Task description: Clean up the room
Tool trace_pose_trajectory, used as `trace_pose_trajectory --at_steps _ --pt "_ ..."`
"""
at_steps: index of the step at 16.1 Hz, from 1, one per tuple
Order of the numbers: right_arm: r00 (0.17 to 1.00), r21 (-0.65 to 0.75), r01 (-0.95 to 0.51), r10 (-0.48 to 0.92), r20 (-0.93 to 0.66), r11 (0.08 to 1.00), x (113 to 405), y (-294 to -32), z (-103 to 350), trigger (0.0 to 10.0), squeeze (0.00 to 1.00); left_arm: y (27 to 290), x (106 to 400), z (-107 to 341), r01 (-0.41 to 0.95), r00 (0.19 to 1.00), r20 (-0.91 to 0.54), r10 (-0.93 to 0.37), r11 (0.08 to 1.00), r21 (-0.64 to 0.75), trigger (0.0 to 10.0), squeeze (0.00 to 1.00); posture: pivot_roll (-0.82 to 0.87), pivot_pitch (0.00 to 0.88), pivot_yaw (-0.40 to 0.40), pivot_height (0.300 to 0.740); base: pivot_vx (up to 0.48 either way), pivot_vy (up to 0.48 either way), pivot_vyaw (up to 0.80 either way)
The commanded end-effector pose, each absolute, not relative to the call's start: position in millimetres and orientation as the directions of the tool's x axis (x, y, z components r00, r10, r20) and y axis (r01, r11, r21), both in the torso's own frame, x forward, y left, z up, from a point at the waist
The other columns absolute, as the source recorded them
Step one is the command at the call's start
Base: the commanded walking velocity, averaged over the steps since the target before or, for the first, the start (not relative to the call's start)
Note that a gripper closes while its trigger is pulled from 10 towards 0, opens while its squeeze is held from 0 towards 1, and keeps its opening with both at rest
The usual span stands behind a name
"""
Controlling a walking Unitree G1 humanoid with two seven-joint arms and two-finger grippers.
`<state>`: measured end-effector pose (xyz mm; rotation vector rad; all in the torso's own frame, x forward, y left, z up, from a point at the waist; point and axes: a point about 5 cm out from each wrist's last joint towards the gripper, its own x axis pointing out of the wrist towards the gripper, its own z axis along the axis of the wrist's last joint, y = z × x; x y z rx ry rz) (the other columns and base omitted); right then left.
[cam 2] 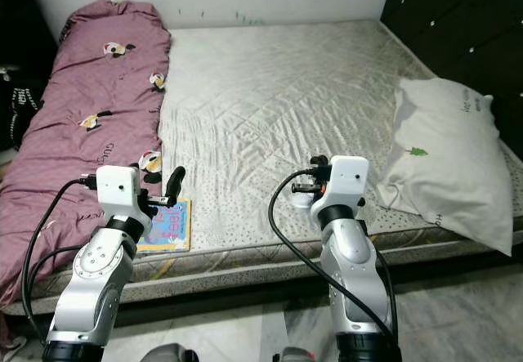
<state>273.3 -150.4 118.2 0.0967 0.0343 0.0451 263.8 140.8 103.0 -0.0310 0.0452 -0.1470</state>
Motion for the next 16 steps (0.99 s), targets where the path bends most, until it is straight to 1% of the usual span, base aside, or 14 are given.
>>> trace_pose_trajectory --at_steps 1,7,13,16 --pt "0.998 0.095 -0.046 0.048 -0.026 0.994 274.7 -150.5 120.7 10.0 0.00 141.8 263.8 109.0 0.154 0.988 -0.014 -0.154 0.988 -0.030 10.0 0.00 -0.01 0.000 -0.013 0.740 0.311 0.000 0.00" --pt "0.999 0.093 -0.041 0.043 -0.025 0.995 275.5 -150.7 120.8 10.0 0.00 141.4 264.2 109.3 0.160 0.987 -0.014 -0.161 0.986 -0.035 10.0 0.00 -0.01 0.000 -0.009 0.740 0.321 0.000 0.00" --pt "0.999 0.092 -0.035 0.038 -0.027 0.995 275.0 -151.3 120.4 10.0 0.00 142.3 264.8 107.8 0.147 0.989 -0.026 -0.148 0.989 -0.027 10.0 0.00 -0.01 0.000 -0.008 0.740 0.000 0.000 0.00" --pt "0.999 0.092 -0.038 0.040 -0.029 0.995 275.2 -150.7 119.5 10.0 0.00 142.6 265.6 105.9 0.101 0.994 -0.044 -0.104 0.993 -0.062 10.0 0.00 0.00 0.000 -0.010 0.740 0.000 0.000 0.00"
